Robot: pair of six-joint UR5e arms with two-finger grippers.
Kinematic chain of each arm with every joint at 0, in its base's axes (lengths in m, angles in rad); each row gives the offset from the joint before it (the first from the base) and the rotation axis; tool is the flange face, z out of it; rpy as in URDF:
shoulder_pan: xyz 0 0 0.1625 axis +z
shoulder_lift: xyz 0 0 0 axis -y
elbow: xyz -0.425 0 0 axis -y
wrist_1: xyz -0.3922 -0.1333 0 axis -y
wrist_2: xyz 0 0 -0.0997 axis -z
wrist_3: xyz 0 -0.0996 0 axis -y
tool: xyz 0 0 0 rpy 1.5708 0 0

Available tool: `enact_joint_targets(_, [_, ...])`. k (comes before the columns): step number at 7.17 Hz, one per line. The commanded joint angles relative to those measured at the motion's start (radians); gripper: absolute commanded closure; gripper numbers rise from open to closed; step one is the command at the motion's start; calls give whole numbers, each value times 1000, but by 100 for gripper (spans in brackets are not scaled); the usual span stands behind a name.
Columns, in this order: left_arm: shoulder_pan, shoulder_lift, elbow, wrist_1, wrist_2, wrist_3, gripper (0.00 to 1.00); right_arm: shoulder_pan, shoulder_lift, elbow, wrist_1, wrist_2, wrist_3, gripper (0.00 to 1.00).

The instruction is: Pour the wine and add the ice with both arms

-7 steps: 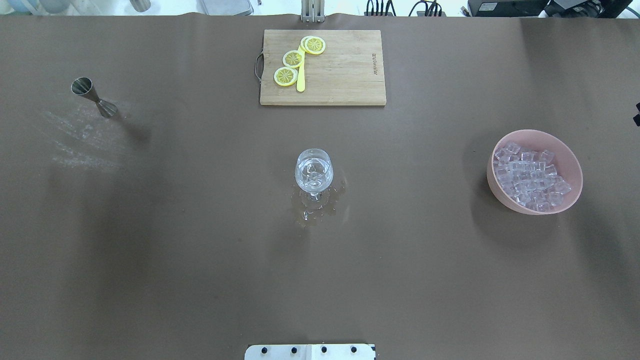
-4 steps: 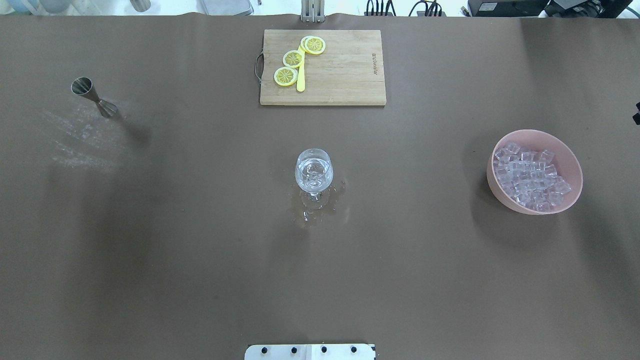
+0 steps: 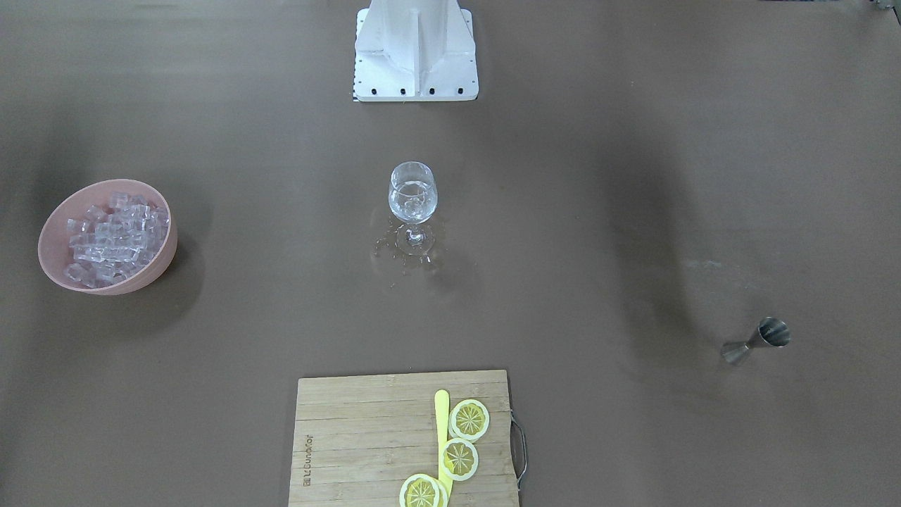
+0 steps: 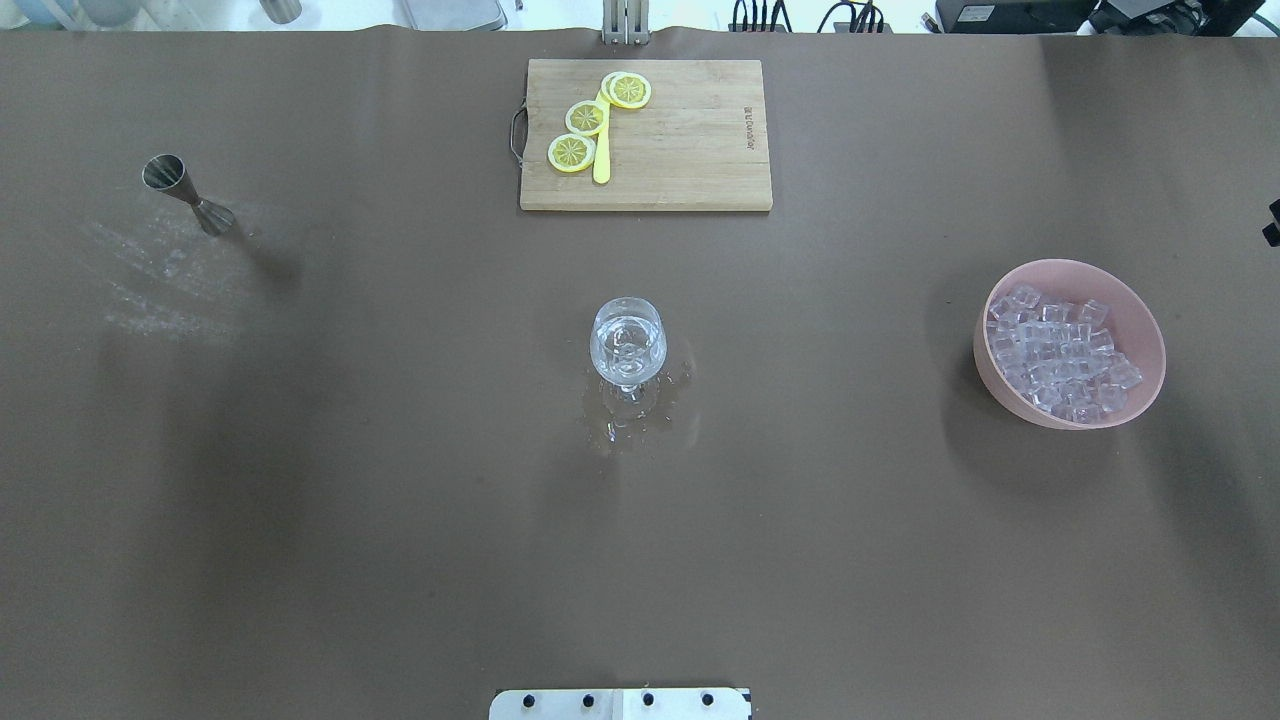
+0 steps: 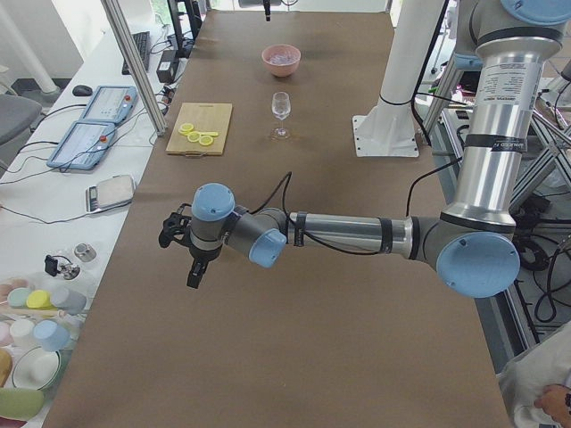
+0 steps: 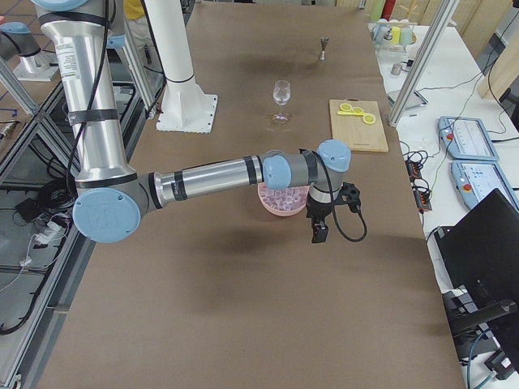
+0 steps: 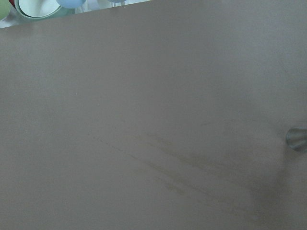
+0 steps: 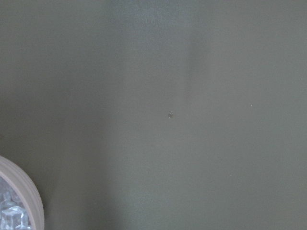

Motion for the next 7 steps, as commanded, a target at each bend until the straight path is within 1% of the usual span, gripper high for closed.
enact_joint_targets(1, [0,3,-11,0,-2,0,2,-1,-9,-4,0,0,-2,0])
enact_joint_targets(5, [0,-7,-19,7,8,1,2,-1,-10,-6,-2,0,-2,0])
enact_joint_targets(7, [2,3,-13,0,-2,4,2,-1,-10,-7,-2,0,-2,0])
